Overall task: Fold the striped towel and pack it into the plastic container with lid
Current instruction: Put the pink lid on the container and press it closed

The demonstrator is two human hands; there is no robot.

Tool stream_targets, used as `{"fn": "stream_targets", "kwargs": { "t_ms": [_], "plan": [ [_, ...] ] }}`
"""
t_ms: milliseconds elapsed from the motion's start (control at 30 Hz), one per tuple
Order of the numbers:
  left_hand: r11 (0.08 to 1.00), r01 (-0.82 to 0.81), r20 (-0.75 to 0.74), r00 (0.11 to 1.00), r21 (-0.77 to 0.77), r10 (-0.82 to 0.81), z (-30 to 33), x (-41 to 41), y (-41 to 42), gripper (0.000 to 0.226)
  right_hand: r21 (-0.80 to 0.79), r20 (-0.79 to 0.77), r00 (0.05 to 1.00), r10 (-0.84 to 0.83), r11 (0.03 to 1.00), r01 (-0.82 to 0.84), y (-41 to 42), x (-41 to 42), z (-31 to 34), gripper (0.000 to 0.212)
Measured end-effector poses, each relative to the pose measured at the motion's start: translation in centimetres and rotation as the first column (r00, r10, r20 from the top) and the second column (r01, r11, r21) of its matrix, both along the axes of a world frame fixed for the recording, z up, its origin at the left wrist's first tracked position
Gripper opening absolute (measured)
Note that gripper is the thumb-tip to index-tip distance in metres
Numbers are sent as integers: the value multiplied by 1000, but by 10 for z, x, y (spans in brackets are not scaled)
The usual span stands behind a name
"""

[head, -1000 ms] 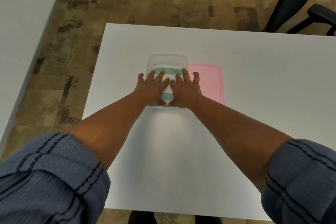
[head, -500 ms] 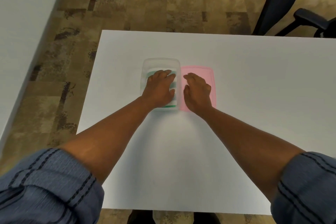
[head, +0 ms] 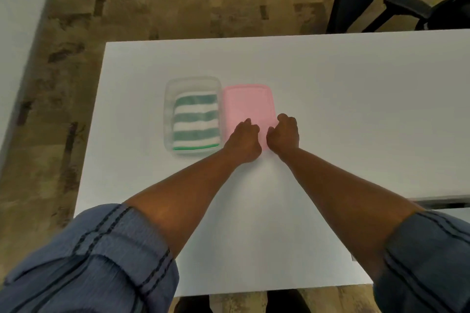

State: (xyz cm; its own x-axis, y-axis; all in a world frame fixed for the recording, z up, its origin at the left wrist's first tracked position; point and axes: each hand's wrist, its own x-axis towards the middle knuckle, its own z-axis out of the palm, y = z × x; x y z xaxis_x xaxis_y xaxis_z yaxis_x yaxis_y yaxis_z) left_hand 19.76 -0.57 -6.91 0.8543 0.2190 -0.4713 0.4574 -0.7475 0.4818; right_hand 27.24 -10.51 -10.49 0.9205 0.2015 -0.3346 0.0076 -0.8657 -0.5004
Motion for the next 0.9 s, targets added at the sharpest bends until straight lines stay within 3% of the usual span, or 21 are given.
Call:
{"fn": "stream_targets", "kwargs": {
  "t_ms": [167, 267, 367, 533, 733, 900],
  "plan": [
    [999, 14, -17, 1000, 52, -13, -23, -7, -4, 29, 68, -68, 996, -62, 995, 67, -2, 3, -7, 11],
    [999, -13, 23, 1000, 37, 12, -32, -8, -3, 31, 150, -150, 978, -145, 974, 167, -5, 3, -6, 19],
    [997, -71, 47, 996, -34, 72, -25, -8, -4, 36, 216, -246, 933, -264, 923, 318, -6, 4, 0, 38],
    [948, -247, 104, 957, -201, 271, 0, 1, -4, 45, 411, -296, 903, -313, 811, 416, -4, 2, 16, 26],
    [766, -447, 103, 831, -462, 547, 36, 16, 1, 46, 614, -291, 932, -217, 704, 356, 10, -4, 40, 25],
    [505, -568, -82, 713, -650, 696, 55, 14, 13, 34, 709, -288, 948, -132, 636, 304, 18, -15, 50, 21]
  ]
}}
